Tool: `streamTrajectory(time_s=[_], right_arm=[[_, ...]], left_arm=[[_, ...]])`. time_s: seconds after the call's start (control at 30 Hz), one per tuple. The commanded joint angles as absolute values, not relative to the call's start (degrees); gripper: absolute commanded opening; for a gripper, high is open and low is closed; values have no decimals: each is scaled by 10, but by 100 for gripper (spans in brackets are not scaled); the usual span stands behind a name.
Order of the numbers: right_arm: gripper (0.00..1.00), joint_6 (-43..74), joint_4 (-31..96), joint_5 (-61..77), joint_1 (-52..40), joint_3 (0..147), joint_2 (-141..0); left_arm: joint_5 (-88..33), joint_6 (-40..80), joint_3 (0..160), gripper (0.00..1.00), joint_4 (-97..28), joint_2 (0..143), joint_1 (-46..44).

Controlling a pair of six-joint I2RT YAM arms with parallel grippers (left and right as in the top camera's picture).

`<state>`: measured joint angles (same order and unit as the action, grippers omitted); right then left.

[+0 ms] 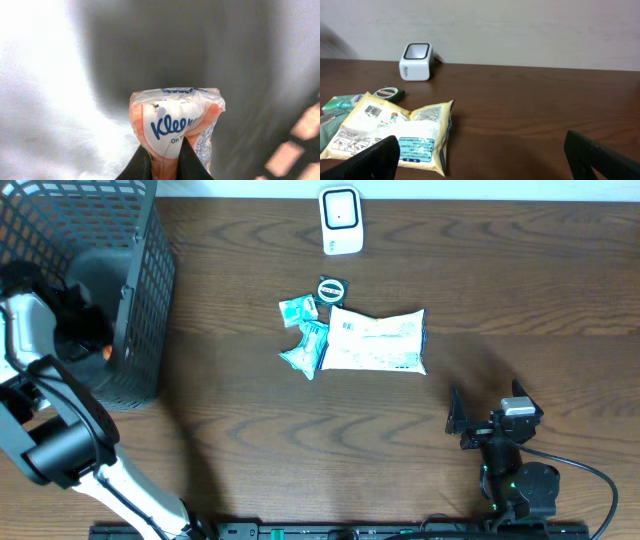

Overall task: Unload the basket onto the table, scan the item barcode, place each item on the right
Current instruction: 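Carry the Kleenex pack to the scanner and present its barcode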

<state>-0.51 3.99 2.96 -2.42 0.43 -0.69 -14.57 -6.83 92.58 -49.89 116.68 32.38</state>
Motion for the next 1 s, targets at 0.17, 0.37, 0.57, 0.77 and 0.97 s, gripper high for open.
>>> streamTrajectory(time_s=[0.17,0.37,0.57,0.77,0.97], right_arm=[[99,-9,41,27,-22,3,-4],[99,-9,41,27,-22,3,-4],[99,-9,41,27,-22,3,-4],[99,-9,41,27,-22,3,-4],[99,-9,41,27,-22,3,-4]], left_arm=[[-130,111,978,7,-428,967,326],[-215,228,978,7,-366,849,323],[-442,290,978,7,-243,788,248],[-444,260,977,7,-235,807,70],[-406,206,977,7,-237,870,-95]])
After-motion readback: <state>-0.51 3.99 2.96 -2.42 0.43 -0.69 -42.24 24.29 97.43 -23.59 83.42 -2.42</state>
